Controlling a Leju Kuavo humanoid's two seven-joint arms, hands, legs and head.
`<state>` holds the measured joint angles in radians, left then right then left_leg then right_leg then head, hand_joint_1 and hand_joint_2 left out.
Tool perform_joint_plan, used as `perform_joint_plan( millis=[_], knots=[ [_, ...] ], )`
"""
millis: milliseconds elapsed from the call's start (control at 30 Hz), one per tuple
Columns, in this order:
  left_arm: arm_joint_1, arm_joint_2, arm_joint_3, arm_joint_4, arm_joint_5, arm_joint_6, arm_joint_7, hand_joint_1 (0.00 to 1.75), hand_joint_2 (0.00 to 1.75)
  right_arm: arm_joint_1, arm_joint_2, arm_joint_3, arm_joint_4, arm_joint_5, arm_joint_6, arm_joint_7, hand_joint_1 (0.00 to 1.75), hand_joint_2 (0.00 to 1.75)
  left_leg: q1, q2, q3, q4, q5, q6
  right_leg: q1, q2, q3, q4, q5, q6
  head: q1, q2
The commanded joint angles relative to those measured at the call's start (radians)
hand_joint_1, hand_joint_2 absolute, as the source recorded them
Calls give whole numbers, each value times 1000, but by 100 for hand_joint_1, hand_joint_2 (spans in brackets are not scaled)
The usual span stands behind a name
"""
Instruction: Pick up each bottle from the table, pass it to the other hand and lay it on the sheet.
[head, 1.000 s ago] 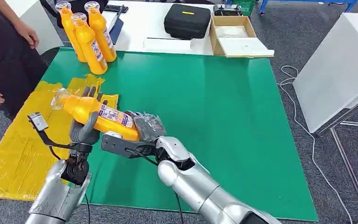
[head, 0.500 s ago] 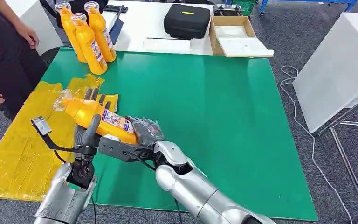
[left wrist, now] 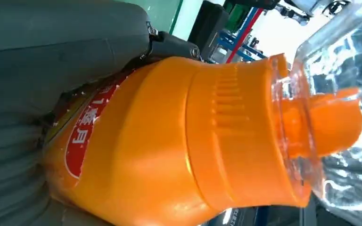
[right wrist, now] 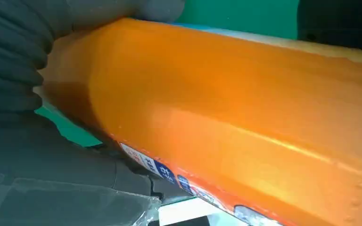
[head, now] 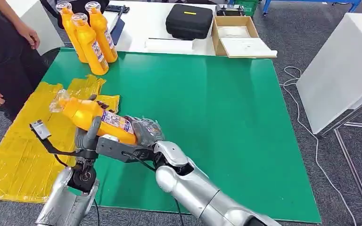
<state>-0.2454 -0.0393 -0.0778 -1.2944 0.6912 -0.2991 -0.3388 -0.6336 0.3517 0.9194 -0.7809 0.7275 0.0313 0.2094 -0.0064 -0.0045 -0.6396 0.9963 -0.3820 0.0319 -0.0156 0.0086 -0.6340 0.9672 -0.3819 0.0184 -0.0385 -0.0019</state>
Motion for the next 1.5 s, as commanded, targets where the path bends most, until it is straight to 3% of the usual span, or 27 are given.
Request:
perform_joint_plan(
  millis=[33, 333, 400, 467, 500, 533, 567, 733, 833, 1200, 1333, 1400, 1500],
  knots=[
    [-28, -33, -86, -6, -5, -11, 18, 175, 175, -31, -3, 97, 17, 0, 26, -7, 173, 175, 0, -4, 4, 0, -1, -2, 0, -5, 5, 0, -3, -1, 0, 0],
    [-36, -34, -80, -13, 4, -4, 30, 175, 175, -36, -3, 82, 28, 0, 27, -3, 171, 175, 0, -4, 4, 1, -1, -2, 1, -5, 5, 0, -3, -1, 0, 0],
    [-29, -26, -66, -11, 25, -10, 34, 175, 175, -19, -3, 40, 31, 28, 5, -5, 175, 175, 0, -4, 4, 0, -1, -2, 0, -5, 5, 0, -3, -1, 0, 0],
    [-23, -17, -48, -10, 38, -18, 32, 175, 175, 1, -3, -30, 15, 73, -33, -26, 164, 175, 0, -3, 3, 0, 0, -2, 0, -4, 3, 0, -2, -1, 0, 0],
    [-18, -11, -30, -10, 42, -22, 29, 175, 175, 22, -11, -100, -26, 121, -64, -41, 0, 175, 0, -4, 5, 0, -2, -3, 1, -4, 6, 0, -3, -1, 0, 0],
    [-19, -7, -15, -6, 44, -28, 28, 175, 175, 35, -20, -148, -62, 131, -66, -46, 0, 175, 1, -4, 6, 0, -2, -3, 1, -5, 7, 0, -3, -2, 0, 0],
    [-18, -2, 4, 0, 47, -35, 27, 175, 175, 47, -33, -195, -103, 148, -71, -55, 0, 0, 1, -4, 4, 0, -1, -2, 1, -5, 6, 0, -3, -1, 0, 0],
    [-31, -7, 39, 22, 36, -38, 25, 175, 175, 72, -43, -304, -170, 169, -96, -93, 0, 0, 1, -4, 9, 1, -4, -4, 1, -5, 11, 1, -5, -2, 0, 0],
    [-52, 2, 44, 62, 34, -50, 25, 175, 175, 80, -80, -355, -234, 144, -108, -118, 0, 0, 0, -4, 2, 0, 0, -1, 0, -3, 4, 0, -1, -1, 0, 0],
    [-62, 13, 48, 89, -19, -38, -18, 175, 175, 103, -126, -407, -264, 98, -123, -155, 0, 0, 0, -2, 7, -1, -3, -3, 0, -2, 10, 0, -3, -2, 0, 0],
    [-113, 33, 86, 44, -333, 234, -165, 175, 175, 128, -176, -417, -295, 80, -138, -159, 0, 0, 1, -3, 2, 0, -1, -2, 1, -3, 5, -1, -1, -1, 1, 0],
    [-201, 63, 117, 71, -614, 477, -192, 175, 175, 166, -208, -418, -337, 66, -140, -160, 0, 0, 1, -6, 5, 1, -2, -3, 1, -7, 9, 1, -4, -2, 0, 0],
    [-291, 95, 170, 176, -734, 527, -186, 175, 175, 188, -226, -411, -348, 49, -145, -167, 0, 0, 2, -7, 2, 1, 0, -3, 2, -8, 7, 1, -2, -2, 0, 0]
  ],
)
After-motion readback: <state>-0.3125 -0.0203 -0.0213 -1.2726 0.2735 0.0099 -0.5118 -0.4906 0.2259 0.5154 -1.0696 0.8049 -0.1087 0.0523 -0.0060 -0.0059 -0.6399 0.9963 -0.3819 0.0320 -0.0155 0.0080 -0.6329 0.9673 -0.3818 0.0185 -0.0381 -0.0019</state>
